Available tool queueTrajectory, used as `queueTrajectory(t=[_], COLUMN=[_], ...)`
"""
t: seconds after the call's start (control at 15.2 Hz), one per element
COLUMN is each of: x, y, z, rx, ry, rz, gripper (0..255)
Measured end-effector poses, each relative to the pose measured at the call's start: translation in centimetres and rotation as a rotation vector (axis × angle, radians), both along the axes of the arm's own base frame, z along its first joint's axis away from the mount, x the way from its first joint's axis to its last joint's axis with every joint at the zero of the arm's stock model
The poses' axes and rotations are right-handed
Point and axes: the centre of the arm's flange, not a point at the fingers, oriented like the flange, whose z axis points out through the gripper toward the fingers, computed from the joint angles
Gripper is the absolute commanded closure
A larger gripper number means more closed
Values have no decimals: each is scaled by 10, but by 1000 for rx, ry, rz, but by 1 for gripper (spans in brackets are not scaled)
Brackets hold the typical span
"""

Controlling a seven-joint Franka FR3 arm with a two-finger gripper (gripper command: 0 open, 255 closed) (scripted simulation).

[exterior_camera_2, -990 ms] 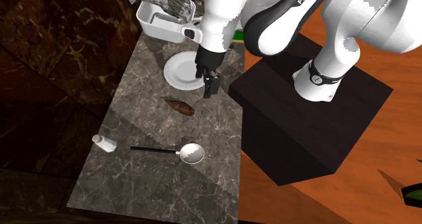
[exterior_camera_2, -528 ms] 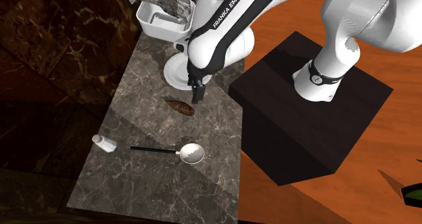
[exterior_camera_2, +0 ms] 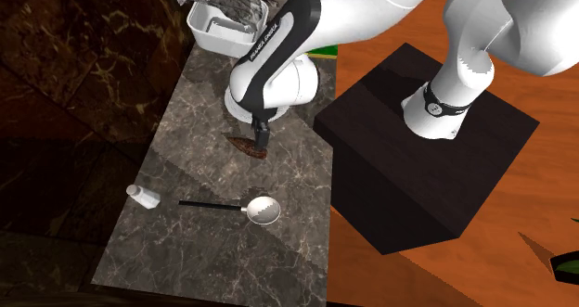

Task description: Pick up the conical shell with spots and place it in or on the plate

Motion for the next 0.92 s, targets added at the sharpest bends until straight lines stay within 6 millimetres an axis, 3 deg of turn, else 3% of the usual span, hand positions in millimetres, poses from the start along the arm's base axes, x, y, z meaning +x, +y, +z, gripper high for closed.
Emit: queueTrajectory(t=[0.26, 0.66, 0.73, 0.92], x=[7, 9, 9, 9], y=[1, 0, 0, 0], z=[-19, -22, -22, -22], rx=[0, 1, 1, 1], ry=[-1, -1, -1, -1], rz=[-1, -1, -1, -1], gripper=[0, 0, 255, 255])
